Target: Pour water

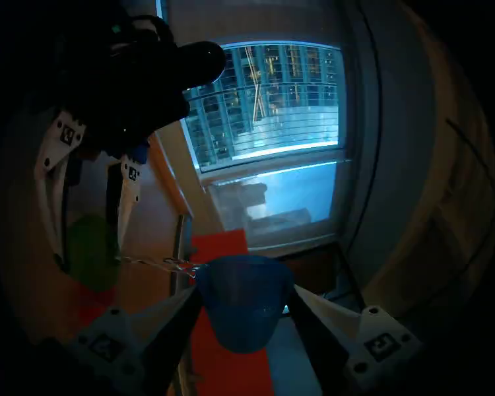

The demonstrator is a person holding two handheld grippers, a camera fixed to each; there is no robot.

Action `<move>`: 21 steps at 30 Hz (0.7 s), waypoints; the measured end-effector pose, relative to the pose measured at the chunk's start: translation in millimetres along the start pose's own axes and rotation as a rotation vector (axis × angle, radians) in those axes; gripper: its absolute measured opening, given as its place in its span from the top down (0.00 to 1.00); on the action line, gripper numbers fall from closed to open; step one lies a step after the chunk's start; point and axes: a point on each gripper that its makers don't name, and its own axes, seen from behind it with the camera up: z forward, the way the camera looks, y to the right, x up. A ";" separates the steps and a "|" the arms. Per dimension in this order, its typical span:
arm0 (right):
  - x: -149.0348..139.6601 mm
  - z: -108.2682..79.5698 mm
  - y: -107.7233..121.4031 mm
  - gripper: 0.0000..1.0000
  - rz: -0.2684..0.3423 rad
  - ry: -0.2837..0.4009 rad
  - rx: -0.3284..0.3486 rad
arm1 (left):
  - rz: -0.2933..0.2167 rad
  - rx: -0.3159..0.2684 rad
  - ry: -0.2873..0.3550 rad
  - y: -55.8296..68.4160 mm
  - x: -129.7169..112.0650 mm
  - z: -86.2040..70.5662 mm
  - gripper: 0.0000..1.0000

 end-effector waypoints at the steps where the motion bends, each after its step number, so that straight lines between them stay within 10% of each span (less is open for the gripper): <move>1: -0.1 0.1 0.5 0.10 -0.003 0.000 -0.001 | 0.000 0.000 0.000 -0.1 -0.1 0.1 0.11; 21: 3.3 5.9 9.3 0.10 -0.108 0.006 -0.023 | 0.001 0.002 -0.002 -0.7 -0.8 2.3 0.11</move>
